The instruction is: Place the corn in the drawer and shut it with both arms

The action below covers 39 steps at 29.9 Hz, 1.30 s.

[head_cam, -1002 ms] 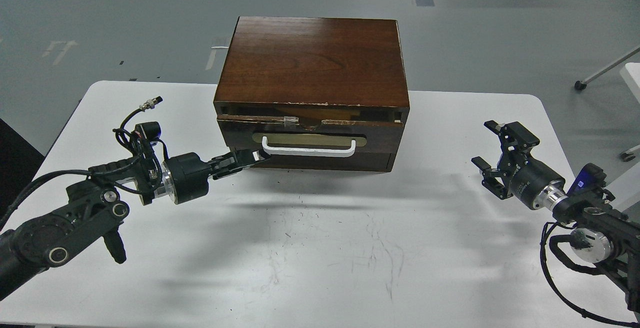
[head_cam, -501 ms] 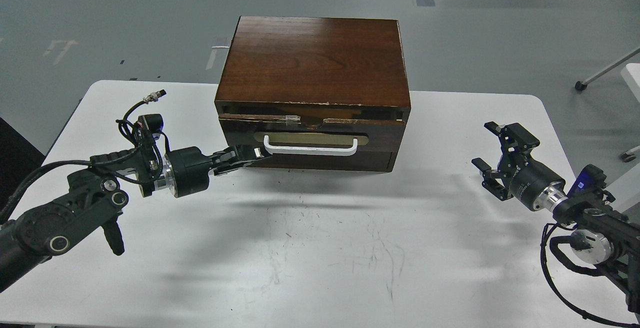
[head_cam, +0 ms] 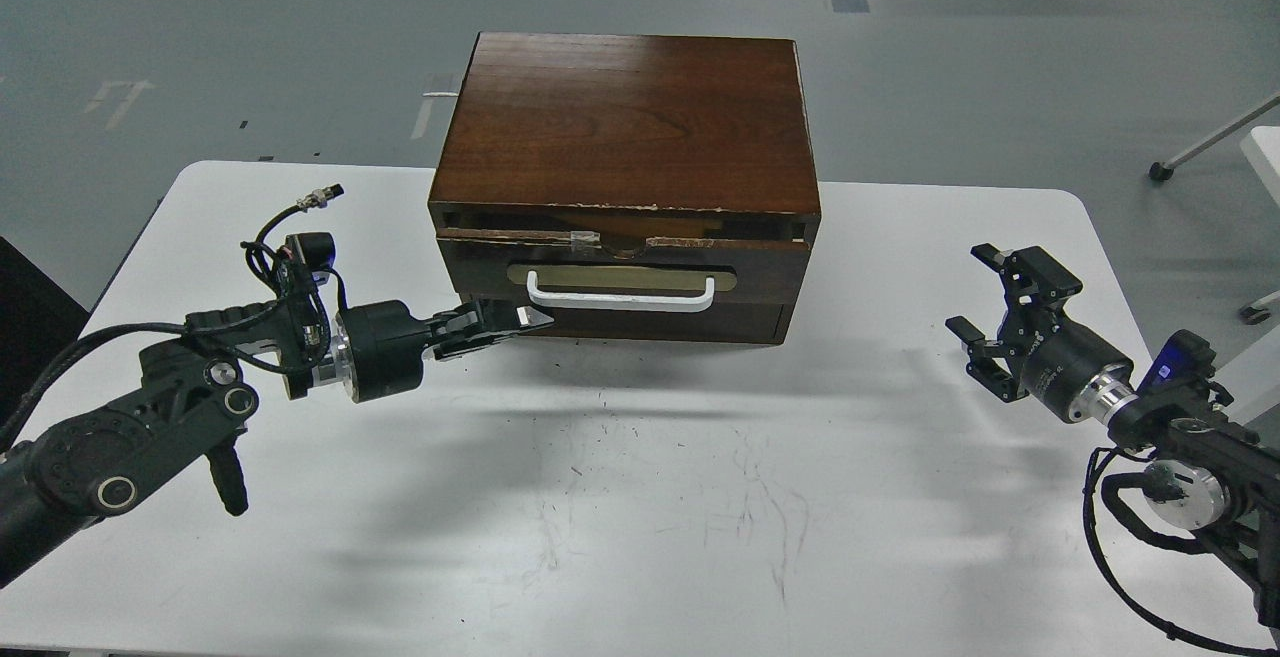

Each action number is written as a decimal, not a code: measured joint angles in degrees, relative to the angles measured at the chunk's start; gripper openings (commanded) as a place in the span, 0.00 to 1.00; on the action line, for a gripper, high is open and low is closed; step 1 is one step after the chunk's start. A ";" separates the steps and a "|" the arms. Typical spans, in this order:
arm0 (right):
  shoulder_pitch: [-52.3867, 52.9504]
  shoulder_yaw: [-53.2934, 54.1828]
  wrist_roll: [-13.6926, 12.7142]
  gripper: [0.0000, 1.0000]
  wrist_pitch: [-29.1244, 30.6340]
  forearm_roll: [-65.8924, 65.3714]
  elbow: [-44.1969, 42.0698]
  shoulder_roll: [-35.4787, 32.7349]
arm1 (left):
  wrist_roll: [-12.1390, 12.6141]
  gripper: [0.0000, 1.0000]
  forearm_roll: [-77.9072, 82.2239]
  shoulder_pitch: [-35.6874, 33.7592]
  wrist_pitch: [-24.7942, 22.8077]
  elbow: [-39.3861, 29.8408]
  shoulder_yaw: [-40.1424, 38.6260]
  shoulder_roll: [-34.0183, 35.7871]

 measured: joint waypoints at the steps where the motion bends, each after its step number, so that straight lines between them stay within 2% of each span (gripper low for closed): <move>1: 0.00 0.02 0.00 0.99 0.00 0.00 0.00 0.00 | 0.00 0.00 0.00 0.00 0.00 -0.15 0.00 0.03; 19: -0.08 0.04 0.00 0.99 0.00 0.00 -0.10 -0.20 | -0.12 0.00 -4.03 -1.00 0.16 -2.42 -0.65 0.38; 39: -0.04 0.00 0.00 0.99 -0.39 0.00 0.00 -0.16 | 0.00 0.00 -3.44 -0.90 0.03 0.15 -0.12 0.05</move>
